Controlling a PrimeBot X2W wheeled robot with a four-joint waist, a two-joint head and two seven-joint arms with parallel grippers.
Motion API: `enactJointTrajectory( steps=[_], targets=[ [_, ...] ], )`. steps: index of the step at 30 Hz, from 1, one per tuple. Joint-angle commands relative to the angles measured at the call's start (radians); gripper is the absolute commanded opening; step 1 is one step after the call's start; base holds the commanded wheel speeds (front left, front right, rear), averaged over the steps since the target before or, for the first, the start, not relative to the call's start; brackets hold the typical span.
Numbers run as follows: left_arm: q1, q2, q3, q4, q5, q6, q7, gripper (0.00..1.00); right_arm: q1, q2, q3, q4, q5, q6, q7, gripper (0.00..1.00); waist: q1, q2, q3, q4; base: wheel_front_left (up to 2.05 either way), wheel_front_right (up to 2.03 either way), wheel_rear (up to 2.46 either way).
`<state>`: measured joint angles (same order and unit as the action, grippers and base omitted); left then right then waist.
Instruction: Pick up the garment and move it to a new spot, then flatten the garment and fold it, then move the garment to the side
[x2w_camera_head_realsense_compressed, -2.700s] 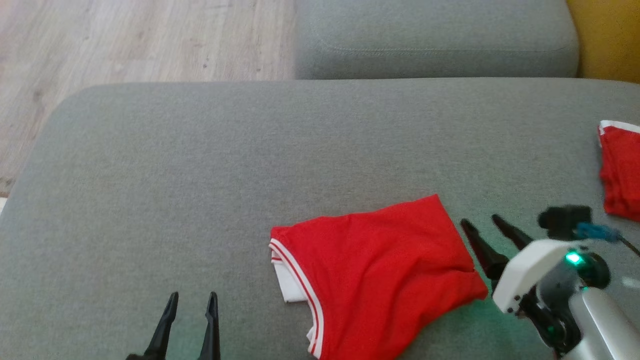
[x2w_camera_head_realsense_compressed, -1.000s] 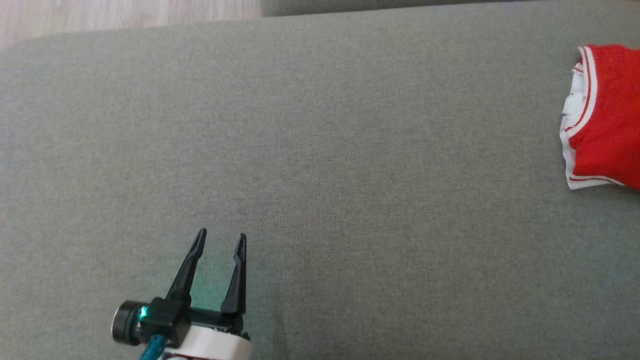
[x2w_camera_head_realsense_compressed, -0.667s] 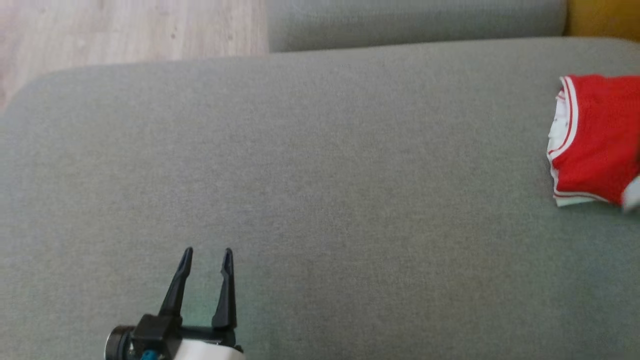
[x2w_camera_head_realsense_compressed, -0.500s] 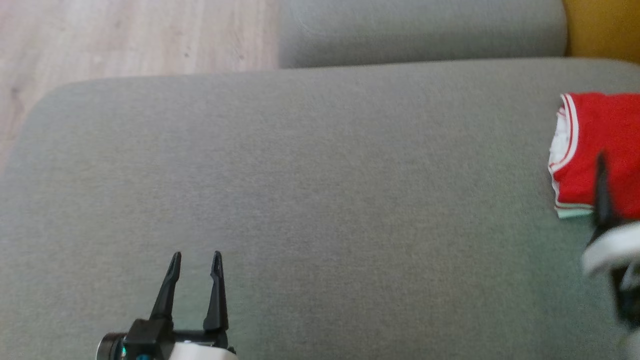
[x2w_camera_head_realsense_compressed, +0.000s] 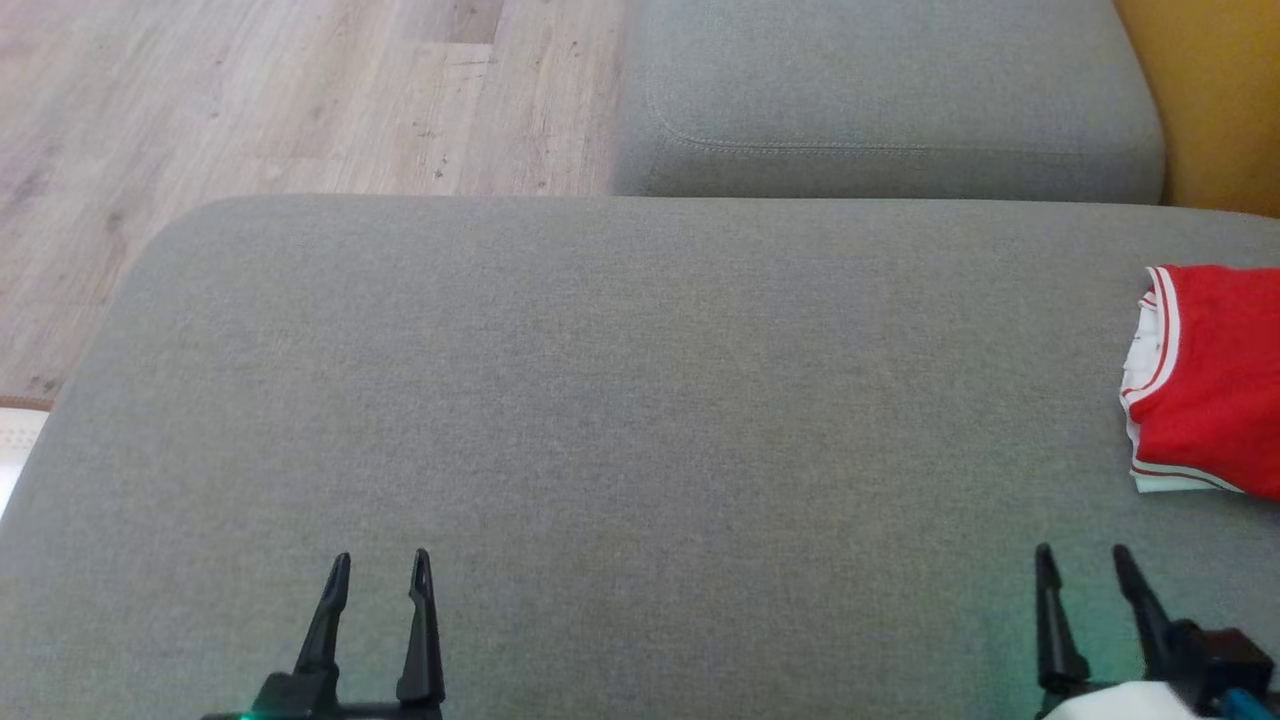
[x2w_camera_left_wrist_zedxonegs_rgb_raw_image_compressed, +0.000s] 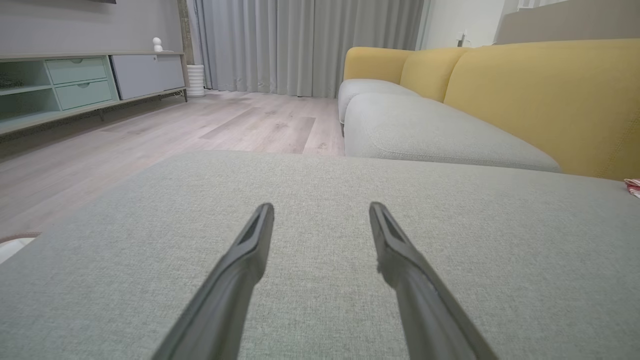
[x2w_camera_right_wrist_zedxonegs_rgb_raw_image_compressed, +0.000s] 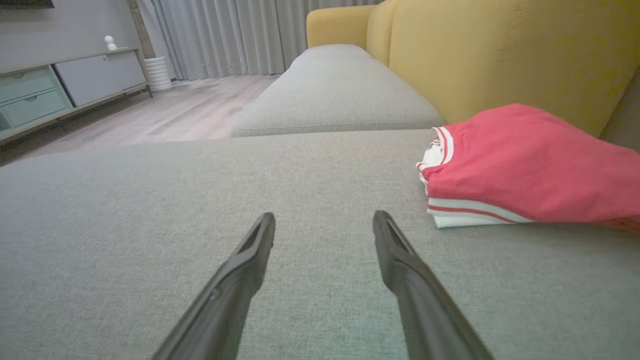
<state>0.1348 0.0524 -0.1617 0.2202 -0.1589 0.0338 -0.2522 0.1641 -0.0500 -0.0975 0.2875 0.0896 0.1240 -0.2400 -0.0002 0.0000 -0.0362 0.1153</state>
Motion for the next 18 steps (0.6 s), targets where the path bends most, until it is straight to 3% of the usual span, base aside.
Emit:
enactJointTrajectory(
  steps=[1,7,8,11,18],
  targets=[
    [-0.022,-0.002,0.034,-0.021,0.004,-0.001,-0.01,1.0,-0.037,-0.009,0.031,-0.027,-0.007,0.007,-0.018,1.0,0.0002,0.0,-0.001,-0.003,0.0,0.0,0.0],
    [-0.031,-0.002,0.03,-0.025,0.004,-0.018,-0.01,1.0,-0.07,-0.003,0.036,-0.048,-0.01,0.007,-0.021,1.0,0.0002,0.0,0.001,-0.017,0.0,0.0,0.0],
    [-0.031,-0.002,0.029,-0.029,-0.002,-0.023,-0.01,0.0,-0.073,-0.002,0.039,-0.057,-0.013,0.007,-0.021,0.0,0.0002,0.0,0.002,-0.023,0.0,0.0,0.0],
    [0.004,-0.001,-0.003,0.037,-0.002,-0.021,0.005,0.0,-0.016,0.007,0.016,0.011,-0.002,-0.001,-0.006,0.0,0.0002,0.0,0.001,-0.019,0.0,0.0,0.0],
    [-0.007,0.003,0.007,0.032,-0.088,-0.027,0.02,0.0,-0.036,0.006,0.008,0.014,0.081,-0.001,0.02,0.0,0.0002,0.0,0.003,-0.025,0.0,0.0,0.0]
  ],
)
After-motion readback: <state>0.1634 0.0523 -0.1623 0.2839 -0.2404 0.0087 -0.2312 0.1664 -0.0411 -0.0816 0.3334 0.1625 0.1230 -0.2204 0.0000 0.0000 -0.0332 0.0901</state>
